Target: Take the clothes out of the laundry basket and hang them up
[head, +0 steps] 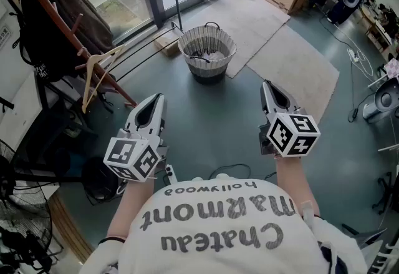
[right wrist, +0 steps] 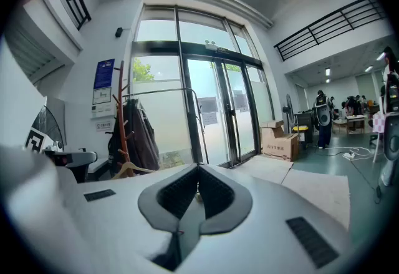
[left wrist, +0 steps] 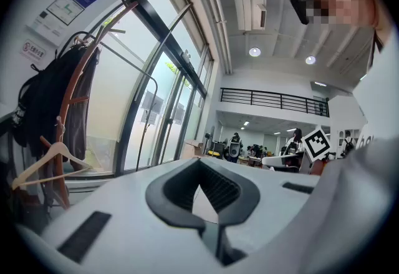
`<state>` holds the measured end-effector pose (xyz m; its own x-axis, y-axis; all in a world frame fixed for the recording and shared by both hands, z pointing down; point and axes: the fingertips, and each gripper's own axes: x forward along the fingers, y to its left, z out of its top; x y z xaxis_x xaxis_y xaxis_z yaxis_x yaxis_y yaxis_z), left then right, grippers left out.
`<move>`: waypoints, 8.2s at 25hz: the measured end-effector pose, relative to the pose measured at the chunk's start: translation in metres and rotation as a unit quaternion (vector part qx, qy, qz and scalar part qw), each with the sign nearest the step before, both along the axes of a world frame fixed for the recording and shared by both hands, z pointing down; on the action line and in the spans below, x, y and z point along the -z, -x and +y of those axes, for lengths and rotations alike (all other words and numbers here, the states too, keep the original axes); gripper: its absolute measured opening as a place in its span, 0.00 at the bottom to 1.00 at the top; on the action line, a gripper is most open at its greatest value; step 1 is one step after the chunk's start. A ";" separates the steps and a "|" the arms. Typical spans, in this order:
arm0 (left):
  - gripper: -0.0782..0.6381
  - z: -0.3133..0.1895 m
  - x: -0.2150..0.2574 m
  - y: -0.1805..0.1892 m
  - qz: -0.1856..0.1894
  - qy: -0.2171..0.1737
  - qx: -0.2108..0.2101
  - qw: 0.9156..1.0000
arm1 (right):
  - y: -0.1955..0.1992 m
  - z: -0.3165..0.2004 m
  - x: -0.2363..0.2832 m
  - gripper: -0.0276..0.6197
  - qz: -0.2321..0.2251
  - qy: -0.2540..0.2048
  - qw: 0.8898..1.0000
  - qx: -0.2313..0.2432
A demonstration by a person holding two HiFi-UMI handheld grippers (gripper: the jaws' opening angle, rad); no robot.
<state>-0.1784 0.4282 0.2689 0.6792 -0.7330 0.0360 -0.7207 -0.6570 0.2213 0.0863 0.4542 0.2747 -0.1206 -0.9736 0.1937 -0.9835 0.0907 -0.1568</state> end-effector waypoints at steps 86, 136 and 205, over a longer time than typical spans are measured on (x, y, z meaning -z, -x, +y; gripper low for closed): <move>0.12 -0.356 -0.121 -0.173 -0.008 0.157 -0.001 0.988 | -0.165 -0.358 -0.135 0.09 -0.164 0.162 0.973 0.008; 0.12 -0.666 -0.139 -0.203 0.008 0.180 0.019 0.984 | -0.152 -0.694 -0.160 0.09 -0.189 0.209 0.956 0.082; 0.55 -0.726 -0.689 -0.287 -0.173 0.180 -0.153 0.956 | -0.125 -0.702 -0.875 0.19 0.108 0.552 0.816 0.133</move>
